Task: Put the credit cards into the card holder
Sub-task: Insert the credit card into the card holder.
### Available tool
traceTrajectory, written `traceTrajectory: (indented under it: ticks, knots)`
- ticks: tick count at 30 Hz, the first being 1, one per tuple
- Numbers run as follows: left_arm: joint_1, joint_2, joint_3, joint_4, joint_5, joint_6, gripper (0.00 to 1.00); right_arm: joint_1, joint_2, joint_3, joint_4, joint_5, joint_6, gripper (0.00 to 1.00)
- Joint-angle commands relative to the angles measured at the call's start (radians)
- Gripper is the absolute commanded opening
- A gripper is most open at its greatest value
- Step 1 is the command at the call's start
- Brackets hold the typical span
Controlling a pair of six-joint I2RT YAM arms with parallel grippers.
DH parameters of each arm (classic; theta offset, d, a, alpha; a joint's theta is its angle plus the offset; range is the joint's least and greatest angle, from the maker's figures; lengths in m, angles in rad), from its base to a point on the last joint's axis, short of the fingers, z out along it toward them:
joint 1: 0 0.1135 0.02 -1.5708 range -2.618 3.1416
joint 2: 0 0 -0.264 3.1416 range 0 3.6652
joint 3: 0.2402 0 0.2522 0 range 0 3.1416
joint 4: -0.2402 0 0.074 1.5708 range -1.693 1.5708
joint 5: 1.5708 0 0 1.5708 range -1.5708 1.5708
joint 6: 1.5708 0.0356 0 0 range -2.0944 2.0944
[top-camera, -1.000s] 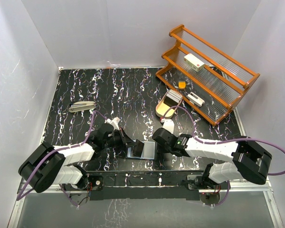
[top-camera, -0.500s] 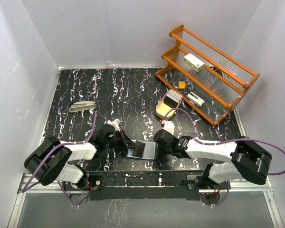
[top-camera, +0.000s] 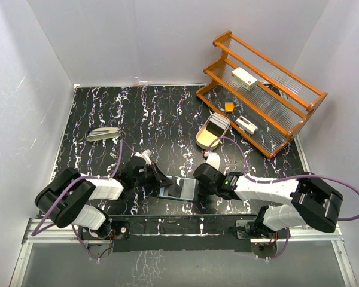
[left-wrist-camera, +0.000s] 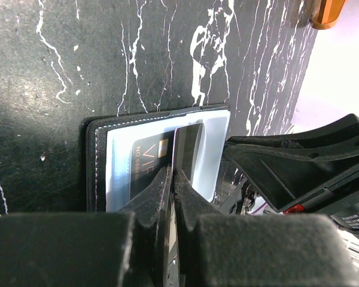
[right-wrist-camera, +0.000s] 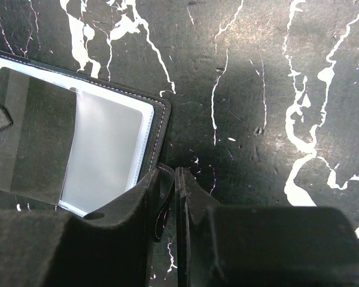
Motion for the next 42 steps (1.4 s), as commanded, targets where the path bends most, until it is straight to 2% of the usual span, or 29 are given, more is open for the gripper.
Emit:
traceTrajectory:
  ticks: [1,12,20,24,35,42]
  knots:
    - [-0.014,0.017,0.005,0.007,-0.028,-0.007,0.00,0.005,-0.011,-0.020,0.046,-0.006,0.026,0.15]
    - [-0.032,0.003,0.010,0.013,-0.052,0.013,0.00,0.005,-0.016,-0.017,0.043,-0.002,0.032,0.13]
    - [-0.032,-0.047,0.091,-0.167,-0.075,0.189,0.00,0.005,-0.031,-0.024,0.034,-0.004,0.035,0.12]
    - [-0.032,-0.093,0.106,-0.204,-0.084,0.216,0.00,0.005,-0.031,-0.027,0.046,-0.002,0.034,0.12]
    - [-0.053,-0.011,0.033,-0.018,-0.076,0.100,0.00,0.005,-0.017,-0.047,0.096,-0.042,0.071,0.11]
    - [-0.079,0.019,0.034,0.016,-0.100,0.068,0.00,0.006,-0.034,-0.061,0.099,-0.035,0.105,0.11]
